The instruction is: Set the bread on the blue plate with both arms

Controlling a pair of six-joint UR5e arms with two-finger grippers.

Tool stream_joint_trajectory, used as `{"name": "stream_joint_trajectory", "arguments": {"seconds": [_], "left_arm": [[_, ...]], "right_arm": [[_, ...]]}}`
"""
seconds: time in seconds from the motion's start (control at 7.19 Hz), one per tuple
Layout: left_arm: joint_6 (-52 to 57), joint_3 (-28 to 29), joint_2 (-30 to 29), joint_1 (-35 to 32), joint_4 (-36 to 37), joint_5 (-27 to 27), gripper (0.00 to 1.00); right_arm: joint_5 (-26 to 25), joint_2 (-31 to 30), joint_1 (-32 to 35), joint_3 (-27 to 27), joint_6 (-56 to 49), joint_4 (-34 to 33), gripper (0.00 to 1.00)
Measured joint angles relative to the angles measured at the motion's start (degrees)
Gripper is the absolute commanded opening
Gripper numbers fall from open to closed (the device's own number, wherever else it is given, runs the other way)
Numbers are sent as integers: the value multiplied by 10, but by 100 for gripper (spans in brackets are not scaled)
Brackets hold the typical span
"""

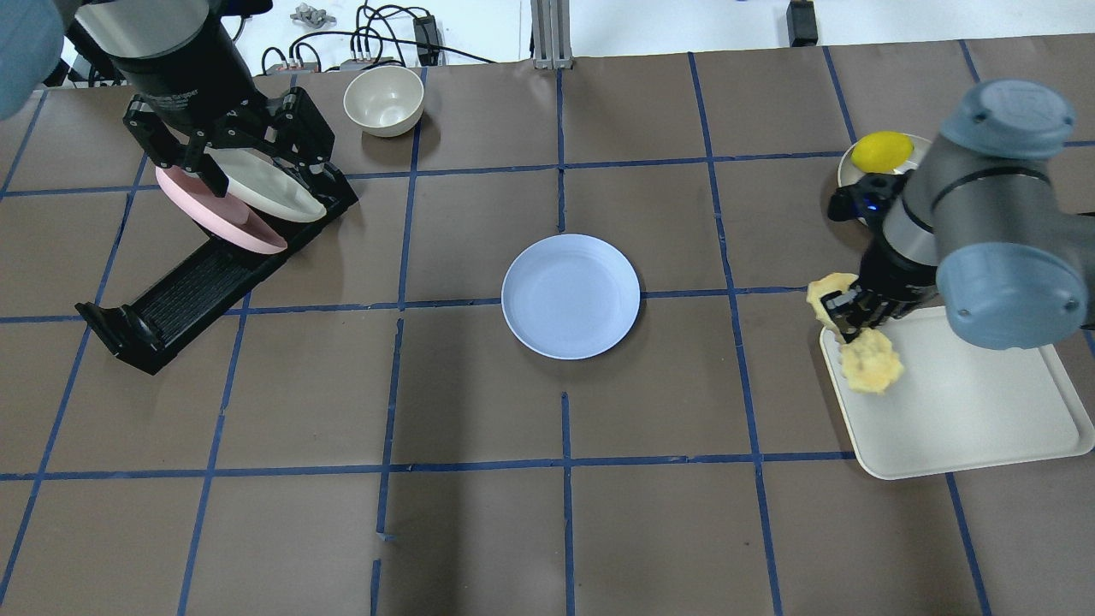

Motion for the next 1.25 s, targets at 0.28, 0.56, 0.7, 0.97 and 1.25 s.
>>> {"name": "stream_joint_trajectory", "arguments": {"seconds": [0.28,0.56,0.7,0.97,1.25], "left_arm": [[0,3,-11,2,4,-5,100],[0,3,-24,3,8,-7,100],[0,4,-23,3,7,-7,100],[0,4,-20,2,6,-5,100],[-1,2,-24,2,5,-4,100]], "right_arm": [[26,84,145,-107,143,8,7],[31,202,234,-227,219,8,9],[33,243,259,-259,236,2,53],[31,277,271,-269,245,-9,76],[31,282,265,-267,248,-11,100]]}}
